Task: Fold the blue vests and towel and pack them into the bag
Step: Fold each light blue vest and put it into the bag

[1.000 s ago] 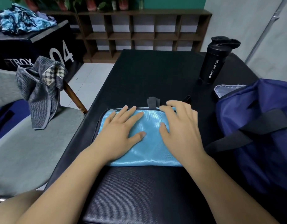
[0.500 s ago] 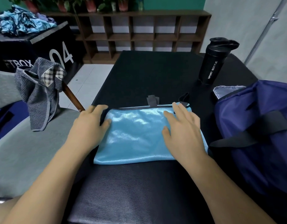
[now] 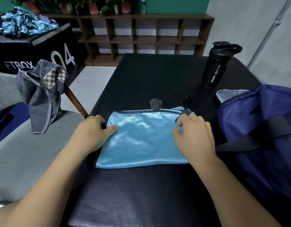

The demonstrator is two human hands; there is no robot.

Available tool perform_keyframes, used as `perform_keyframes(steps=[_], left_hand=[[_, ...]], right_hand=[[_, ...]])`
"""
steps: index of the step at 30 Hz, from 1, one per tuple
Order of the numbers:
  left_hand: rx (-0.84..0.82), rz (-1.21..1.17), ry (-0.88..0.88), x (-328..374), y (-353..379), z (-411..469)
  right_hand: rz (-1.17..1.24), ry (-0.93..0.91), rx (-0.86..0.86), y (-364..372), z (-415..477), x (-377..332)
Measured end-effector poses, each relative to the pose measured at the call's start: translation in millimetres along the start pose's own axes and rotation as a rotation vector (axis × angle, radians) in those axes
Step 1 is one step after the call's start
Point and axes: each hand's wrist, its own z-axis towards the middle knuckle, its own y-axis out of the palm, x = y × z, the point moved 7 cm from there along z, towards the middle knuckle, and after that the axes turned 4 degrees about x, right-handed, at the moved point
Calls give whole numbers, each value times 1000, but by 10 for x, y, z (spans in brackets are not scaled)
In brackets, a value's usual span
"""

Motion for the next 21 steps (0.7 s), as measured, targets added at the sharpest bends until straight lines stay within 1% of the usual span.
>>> perform_keyframes(steps=[4,7,9,11,13,15,16,18,21], left_hand=[[-13,-15,22,49,19,-29],[31,-95,47,87,-16,-63],[53,-160,43,101,-48,-79],[63,-217,27,103,-74,-84],[49,-253,5,91,-77,-82],[32,-296,-15,71,-73,-79],[26,-317,-23,62,-72,-78],[8,-345,-35,46,-68,-83],[-33,-406,-55,40,-47,-93]], right_hand=[[14,-55,-31,60,-17,-45],[96,-88,-90,74,-19,-97],[169,-93,-94,55,-20,-119],[261,-65,-59,-7,-21,-113],[297,-35,27,-93,-7,-96],[225,-38,119,-145,6,-89],[187,-34,129,-136,11,-77],[154,-40,74,-55,22,-50],[182,-80,-8,57,31,-53]])
